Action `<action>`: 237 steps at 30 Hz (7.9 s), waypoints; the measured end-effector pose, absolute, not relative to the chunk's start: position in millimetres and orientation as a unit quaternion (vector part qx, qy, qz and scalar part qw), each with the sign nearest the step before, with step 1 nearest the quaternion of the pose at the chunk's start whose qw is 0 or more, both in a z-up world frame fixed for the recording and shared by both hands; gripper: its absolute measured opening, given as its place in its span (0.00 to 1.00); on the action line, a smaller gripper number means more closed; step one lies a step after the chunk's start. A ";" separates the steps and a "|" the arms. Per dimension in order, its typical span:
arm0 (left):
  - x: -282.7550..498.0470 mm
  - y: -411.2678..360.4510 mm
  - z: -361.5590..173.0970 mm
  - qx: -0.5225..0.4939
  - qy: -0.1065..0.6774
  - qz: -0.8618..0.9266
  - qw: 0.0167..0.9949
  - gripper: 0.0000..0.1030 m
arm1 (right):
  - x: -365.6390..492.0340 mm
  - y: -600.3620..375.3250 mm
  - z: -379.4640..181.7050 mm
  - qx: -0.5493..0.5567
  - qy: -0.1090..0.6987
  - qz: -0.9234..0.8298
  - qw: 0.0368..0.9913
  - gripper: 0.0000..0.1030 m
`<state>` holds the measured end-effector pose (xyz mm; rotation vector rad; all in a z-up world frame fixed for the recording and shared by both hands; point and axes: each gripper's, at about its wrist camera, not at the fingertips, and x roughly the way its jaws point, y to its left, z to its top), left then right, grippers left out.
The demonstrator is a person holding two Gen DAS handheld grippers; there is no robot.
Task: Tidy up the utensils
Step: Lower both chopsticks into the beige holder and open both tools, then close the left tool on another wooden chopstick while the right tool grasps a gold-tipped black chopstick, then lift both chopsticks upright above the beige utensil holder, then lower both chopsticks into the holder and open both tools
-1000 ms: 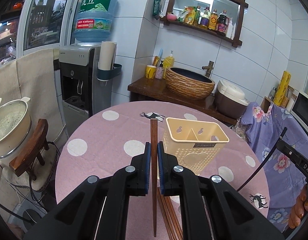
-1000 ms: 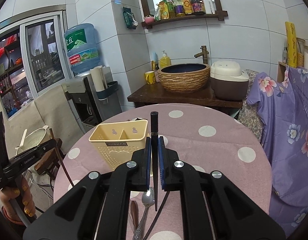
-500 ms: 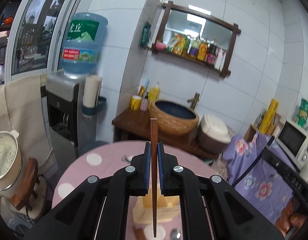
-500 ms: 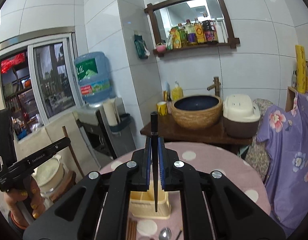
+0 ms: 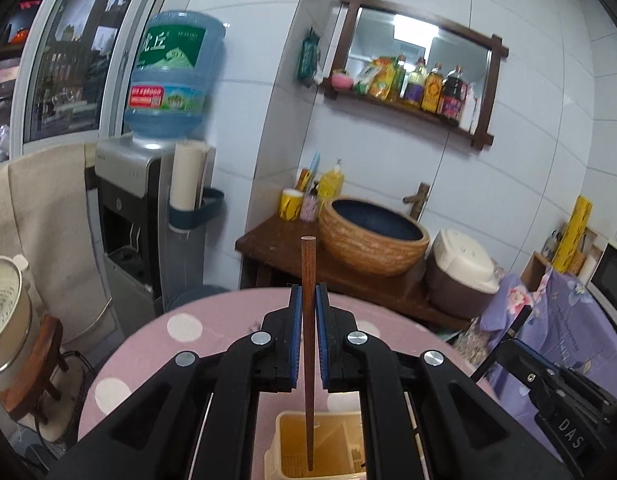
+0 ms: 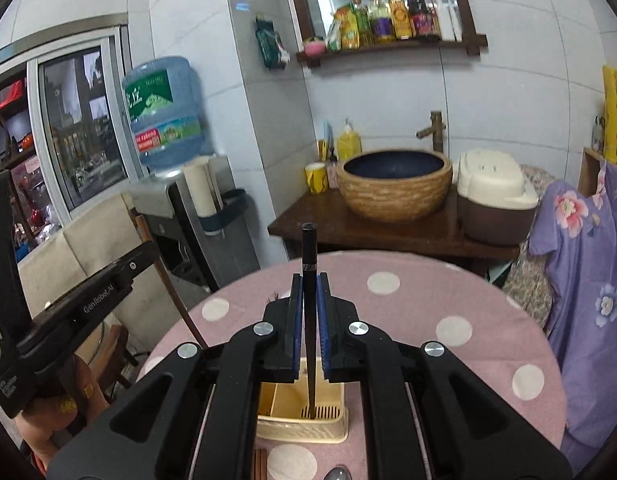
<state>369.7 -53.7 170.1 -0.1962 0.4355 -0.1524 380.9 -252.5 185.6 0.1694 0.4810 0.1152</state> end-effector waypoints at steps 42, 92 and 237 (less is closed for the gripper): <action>254.1 -18.1 72.8 -0.074 0.183 -0.060 0.979 0.95 | 260.0 -261.3 100.1 -0.006 0.123 -0.009 0.992 0.92; 238.0 -16.1 -44.5 0.016 0.411 -0.053 0.910 0.60 | 238.6 -284.4 -42.9 0.002 0.376 -0.056 0.925 0.94; 343.1 -54.5 201.5 -0.078 0.174 -0.133 0.973 0.08 | 354.9 -262.7 220.7 0.070 0.216 0.095 0.969 0.07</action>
